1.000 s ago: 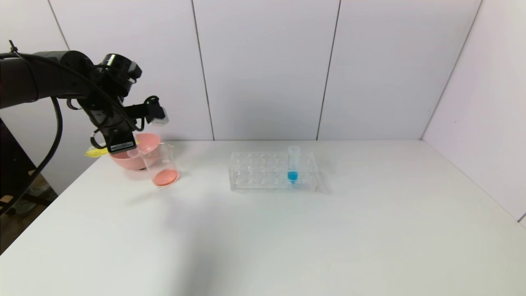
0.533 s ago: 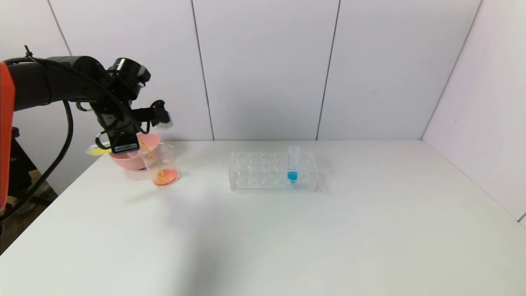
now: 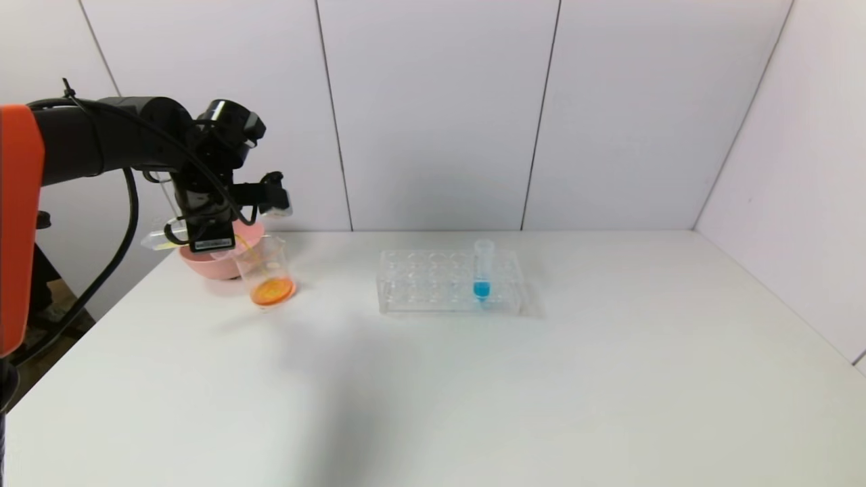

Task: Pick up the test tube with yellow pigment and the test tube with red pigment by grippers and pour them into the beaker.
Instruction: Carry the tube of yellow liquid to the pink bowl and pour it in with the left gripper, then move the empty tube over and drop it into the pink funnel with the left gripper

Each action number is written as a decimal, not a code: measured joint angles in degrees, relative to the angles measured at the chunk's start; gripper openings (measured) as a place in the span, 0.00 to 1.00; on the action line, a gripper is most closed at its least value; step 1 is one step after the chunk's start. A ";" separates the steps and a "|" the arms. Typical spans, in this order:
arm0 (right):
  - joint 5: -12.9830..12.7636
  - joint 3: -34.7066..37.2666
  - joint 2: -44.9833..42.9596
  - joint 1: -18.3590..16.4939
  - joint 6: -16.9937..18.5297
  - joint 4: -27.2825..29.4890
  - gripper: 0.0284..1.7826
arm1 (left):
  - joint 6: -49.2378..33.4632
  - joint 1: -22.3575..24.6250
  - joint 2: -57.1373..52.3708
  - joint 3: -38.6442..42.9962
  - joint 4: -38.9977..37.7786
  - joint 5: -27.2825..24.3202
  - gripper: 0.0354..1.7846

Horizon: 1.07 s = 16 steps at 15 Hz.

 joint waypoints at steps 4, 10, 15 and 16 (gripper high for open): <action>0.00 0.00 0.00 0.00 0.00 0.00 0.96 | 2.76 -1.43 0.69 0.00 -0.41 6.61 0.22; 0.00 0.00 0.00 0.00 -0.02 -0.02 0.96 | 5.27 -3.15 1.24 0.16 -1.93 10.47 0.22; 0.00 0.00 0.00 0.00 0.00 0.00 0.96 | 2.17 -3.30 0.52 0.28 -5.45 4.79 0.22; 0.00 0.00 0.00 0.00 0.00 -0.02 0.96 | 0.17 -3.25 0.02 0.28 -7.55 1.32 0.22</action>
